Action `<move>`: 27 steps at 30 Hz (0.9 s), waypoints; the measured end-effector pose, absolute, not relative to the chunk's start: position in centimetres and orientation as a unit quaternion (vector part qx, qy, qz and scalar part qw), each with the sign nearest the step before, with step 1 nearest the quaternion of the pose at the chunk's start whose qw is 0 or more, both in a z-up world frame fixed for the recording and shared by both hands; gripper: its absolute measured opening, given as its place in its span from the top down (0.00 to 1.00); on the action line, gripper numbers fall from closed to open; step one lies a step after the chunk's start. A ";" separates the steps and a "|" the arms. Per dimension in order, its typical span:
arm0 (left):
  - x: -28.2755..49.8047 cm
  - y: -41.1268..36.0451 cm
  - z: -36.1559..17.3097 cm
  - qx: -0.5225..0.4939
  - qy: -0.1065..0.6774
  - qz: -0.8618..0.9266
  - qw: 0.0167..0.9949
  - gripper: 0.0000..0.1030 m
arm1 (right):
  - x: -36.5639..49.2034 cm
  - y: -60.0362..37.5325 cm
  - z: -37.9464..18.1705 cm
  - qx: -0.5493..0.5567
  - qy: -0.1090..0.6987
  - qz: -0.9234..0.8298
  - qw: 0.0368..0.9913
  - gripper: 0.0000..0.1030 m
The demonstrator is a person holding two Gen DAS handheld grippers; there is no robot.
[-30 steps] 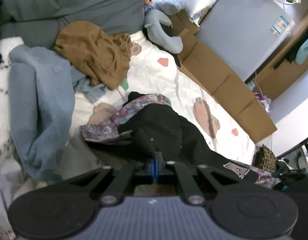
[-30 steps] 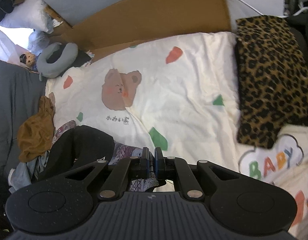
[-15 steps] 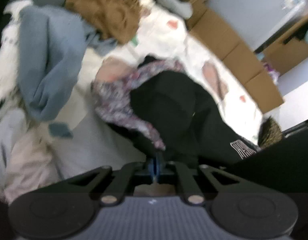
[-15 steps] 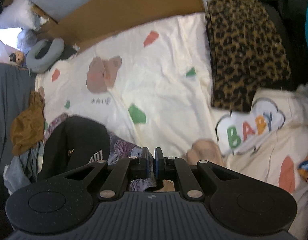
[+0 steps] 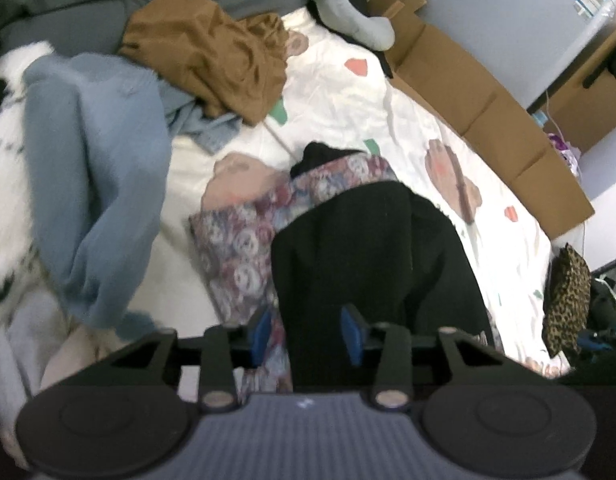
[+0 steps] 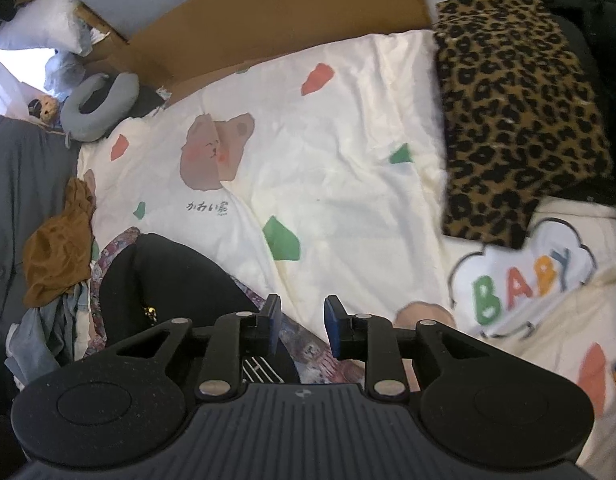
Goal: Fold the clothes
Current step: 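Move the left tool to the bear-print edge of the black shorts and close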
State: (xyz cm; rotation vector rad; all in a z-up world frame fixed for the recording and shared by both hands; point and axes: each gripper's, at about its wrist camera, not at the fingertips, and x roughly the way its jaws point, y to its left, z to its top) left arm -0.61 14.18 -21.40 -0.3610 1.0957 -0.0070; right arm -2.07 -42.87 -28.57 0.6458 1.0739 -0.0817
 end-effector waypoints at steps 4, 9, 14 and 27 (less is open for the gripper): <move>2.4 13.8 -22.2 -0.156 0.512 -0.014 0.845 0.50 | 0.3 -41.7 -29.9 0.294 0.510 -0.019 0.808 0.76; 6.9 13.0 -23.8 -0.126 0.500 -0.042 0.856 0.46 | 3.7 -40.0 -31.6 0.280 0.518 0.007 0.809 0.76; 11.9 12.5 -25.3 -0.097 0.486 -0.071 0.866 0.45 | 7.5 -38.2 -33.1 0.265 0.522 0.032 0.810 0.76; 22.2 8.7 -31.9 -0.071 0.468 -0.150 0.868 0.38 | 14.5 -32.7 -39.5 0.231 0.536 0.104 0.805 0.58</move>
